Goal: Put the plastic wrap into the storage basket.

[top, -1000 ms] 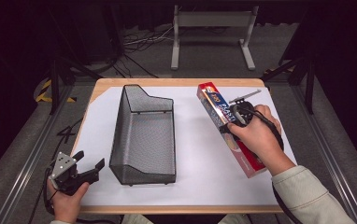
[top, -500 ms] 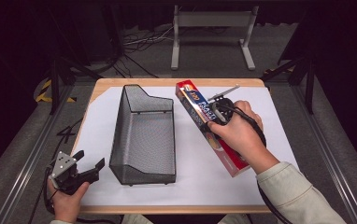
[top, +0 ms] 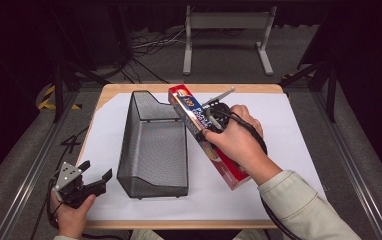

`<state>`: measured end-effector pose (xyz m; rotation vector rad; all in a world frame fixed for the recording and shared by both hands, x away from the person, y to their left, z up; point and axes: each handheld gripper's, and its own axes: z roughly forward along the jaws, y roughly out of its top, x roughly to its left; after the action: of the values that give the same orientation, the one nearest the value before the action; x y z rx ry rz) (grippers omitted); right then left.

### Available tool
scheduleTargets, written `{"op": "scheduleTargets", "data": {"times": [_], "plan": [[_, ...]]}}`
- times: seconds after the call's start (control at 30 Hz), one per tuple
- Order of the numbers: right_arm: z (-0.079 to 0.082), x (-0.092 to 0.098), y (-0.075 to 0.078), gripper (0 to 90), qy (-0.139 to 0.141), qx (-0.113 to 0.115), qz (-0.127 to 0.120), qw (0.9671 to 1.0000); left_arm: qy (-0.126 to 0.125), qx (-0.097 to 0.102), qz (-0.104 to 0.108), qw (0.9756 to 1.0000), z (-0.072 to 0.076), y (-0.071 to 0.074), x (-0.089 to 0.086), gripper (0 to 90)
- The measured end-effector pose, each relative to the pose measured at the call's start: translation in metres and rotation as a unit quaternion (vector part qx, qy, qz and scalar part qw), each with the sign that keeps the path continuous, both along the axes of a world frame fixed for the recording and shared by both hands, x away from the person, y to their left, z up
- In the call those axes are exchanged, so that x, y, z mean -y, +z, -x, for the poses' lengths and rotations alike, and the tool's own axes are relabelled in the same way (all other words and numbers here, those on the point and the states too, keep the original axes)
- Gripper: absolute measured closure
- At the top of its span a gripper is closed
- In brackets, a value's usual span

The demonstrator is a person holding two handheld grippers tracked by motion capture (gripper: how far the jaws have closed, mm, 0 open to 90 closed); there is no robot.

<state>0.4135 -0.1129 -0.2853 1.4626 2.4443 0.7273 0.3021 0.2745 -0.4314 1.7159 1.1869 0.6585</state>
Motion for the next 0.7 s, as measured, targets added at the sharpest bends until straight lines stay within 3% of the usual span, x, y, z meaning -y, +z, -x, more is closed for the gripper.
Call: {"op": "scheduleTargets", "data": {"times": [0.5, 0.7], "plan": [[0.002, -0.042, -0.002, 40.0, 0.017, -0.011, -0.008, 0.9998, -0.004, 0.0, -0.003, 1.0, -0.002, 0.0, 0.003, 17.2], [-0.001, -0.055, -0.007, 40.0, 0.015, -0.004, -0.005, 0.9999, -0.004, 0.0, -0.004, 1.0, -0.002, -0.001, 0.002, 17.2]]}}
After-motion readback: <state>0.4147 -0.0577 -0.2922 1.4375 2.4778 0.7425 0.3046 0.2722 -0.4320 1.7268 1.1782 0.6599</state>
